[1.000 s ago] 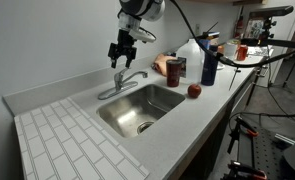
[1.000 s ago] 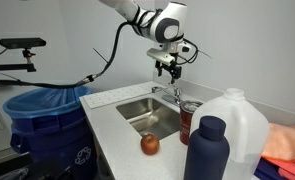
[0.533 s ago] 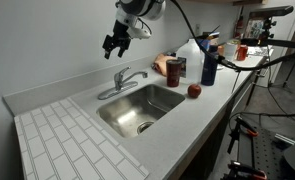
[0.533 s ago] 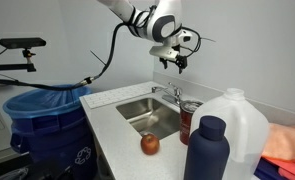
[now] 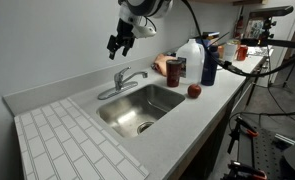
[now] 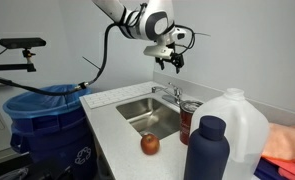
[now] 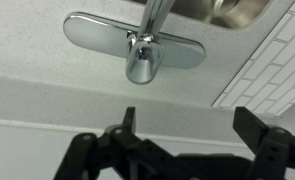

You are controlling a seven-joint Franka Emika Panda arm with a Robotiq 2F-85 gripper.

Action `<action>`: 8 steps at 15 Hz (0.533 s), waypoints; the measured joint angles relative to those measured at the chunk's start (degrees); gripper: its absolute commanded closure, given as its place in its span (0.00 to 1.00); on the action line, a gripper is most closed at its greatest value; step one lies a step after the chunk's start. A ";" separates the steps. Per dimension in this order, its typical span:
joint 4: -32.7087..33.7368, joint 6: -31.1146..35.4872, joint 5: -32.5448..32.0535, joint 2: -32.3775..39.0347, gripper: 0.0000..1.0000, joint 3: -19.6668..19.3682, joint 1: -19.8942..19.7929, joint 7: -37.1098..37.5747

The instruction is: Push down the tap faucet

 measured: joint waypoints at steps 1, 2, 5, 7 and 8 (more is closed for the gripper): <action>-1.21 -0.02 -0.87 -0.55 0.00 -0.32 0.38 1.09; -2.36 -0.12 -1.80 -0.96 0.00 -0.63 0.78 2.29; -5.15 -0.69 -4.38 -1.50 0.00 -1.23 1.88 5.95; -6.42 -1.14 -5.88 -1.55 0.00 -1.47 2.57 8.05; -6.84 -1.49 -6.63 -1.57 0.00 -1.61 2.94 9.10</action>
